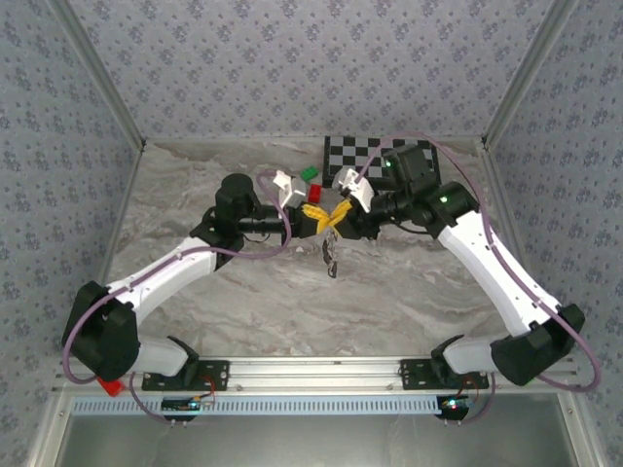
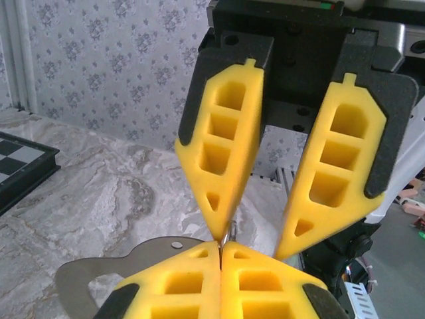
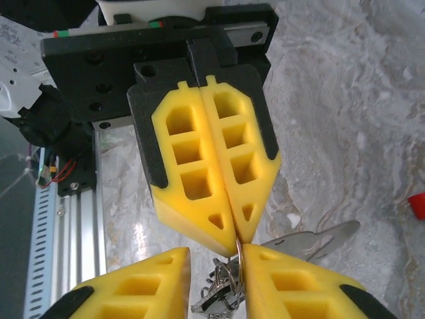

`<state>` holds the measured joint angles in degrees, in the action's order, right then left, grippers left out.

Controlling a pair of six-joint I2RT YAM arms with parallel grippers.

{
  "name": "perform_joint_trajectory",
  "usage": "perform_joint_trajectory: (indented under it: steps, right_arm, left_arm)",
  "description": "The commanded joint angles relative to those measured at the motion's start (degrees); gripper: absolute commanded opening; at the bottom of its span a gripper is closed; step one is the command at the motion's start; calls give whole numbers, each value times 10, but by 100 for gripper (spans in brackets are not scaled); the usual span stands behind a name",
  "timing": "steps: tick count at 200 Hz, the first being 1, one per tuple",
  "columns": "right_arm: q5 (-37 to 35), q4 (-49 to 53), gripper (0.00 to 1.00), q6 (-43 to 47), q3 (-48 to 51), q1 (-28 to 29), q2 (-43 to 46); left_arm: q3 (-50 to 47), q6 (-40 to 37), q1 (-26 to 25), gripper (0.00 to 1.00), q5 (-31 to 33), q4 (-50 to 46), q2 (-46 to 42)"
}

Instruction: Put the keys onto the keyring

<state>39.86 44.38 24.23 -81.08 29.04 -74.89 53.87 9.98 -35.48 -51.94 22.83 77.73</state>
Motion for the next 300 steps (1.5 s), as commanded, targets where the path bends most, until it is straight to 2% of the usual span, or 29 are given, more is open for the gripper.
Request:
perform_joint_trajectory:
  steps: [1,35,84,130,178,208,221,258,300]
  right_arm:
    - [20,-91,31,-53,50,-25,58]
    - [26,-228,34,-122,149,-50,119]
    - [54,-361,35,-209,200,-59,130]
    - [55,-387,41,-215,209,-43,114]
    - [35,-358,41,-189,195,-28,90]
    - [21,-350,32,-183,193,-29,90]
    - [16,-346,20,-178,194,-29,91]
    - [22,-328,0,-165,193,-31,93]
    - [32,-276,0,-120,179,-6,84]
  left_arm:
    - [-8,40,-2,0,19,87,-20]
    - [-26,85,-1,0,47,154,-30]
    - [-60,151,-2,0,103,262,-37]
    - [-62,159,-6,0,111,272,-40]
    - [-61,152,-9,0,109,263,-46]
    - [-61,148,-9,0,109,258,-51]
    - [-62,147,-10,0,109,258,-53]
    - [-63,151,-9,0,112,264,-53]
    - [-64,166,-11,0,119,288,-45]
